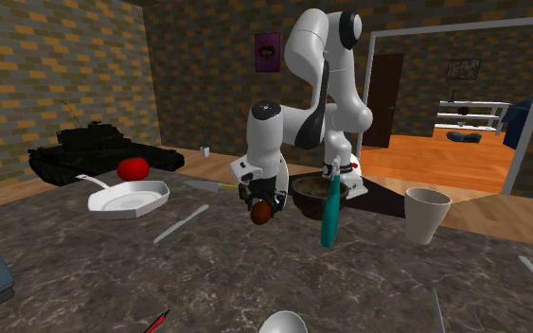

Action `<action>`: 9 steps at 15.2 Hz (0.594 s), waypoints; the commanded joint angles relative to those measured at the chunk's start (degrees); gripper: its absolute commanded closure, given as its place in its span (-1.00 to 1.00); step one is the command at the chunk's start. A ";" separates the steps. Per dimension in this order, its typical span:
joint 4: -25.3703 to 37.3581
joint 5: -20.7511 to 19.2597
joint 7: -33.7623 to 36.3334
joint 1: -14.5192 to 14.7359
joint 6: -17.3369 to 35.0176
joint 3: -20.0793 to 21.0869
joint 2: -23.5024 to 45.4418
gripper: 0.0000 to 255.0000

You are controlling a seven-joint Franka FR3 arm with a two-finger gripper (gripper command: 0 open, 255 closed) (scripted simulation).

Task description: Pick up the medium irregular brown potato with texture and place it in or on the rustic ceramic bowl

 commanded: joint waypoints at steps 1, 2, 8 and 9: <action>0.00 0.00 0.00 0.00 0.00 0.00 0.00 1.00; 0.00 0.00 0.00 0.00 0.00 0.00 0.00 1.00; 0.00 0.00 0.00 0.00 0.00 0.00 0.00 1.00; 0.03 0.39 -0.38 -0.07 -0.60 0.12 -0.65 1.00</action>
